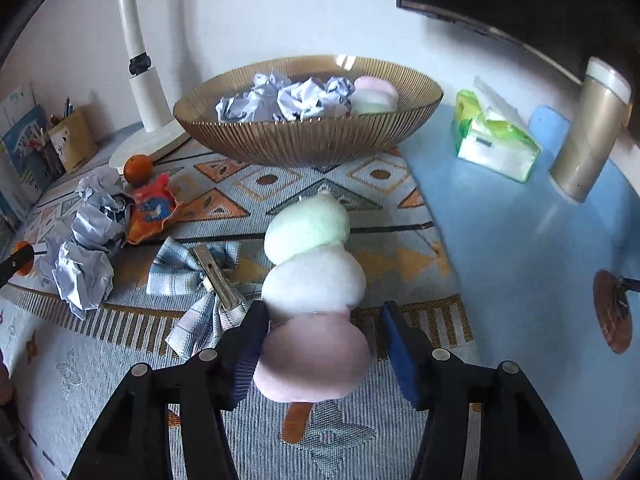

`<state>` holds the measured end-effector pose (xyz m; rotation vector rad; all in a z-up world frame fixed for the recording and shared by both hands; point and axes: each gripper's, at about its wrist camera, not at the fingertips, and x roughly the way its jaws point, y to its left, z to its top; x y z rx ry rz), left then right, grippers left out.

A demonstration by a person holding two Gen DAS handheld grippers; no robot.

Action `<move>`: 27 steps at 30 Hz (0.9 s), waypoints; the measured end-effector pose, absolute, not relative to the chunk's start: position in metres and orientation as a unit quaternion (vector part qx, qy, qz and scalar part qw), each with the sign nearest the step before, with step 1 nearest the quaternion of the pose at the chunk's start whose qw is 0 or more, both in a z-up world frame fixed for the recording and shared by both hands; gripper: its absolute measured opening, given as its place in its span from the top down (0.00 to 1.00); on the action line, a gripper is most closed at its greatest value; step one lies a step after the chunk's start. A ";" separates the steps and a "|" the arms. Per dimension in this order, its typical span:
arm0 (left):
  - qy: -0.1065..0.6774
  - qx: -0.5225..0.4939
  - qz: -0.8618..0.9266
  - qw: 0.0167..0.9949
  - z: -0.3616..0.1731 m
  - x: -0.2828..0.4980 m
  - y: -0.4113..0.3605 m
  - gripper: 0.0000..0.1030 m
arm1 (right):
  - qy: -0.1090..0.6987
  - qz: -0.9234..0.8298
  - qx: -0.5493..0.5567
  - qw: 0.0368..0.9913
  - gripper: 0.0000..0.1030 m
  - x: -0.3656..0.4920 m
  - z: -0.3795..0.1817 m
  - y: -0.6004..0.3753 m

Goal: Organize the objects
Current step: 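Lift and carry the orange and plush over the amber bowl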

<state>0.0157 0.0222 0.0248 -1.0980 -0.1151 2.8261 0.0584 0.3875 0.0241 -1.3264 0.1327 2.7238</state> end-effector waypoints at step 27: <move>-0.030 -0.336 0.900 0.276 0.151 -0.029 0.182 0.66 | 0.182 0.924 -0.329 -0.065 0.60 0.053 0.150 0.449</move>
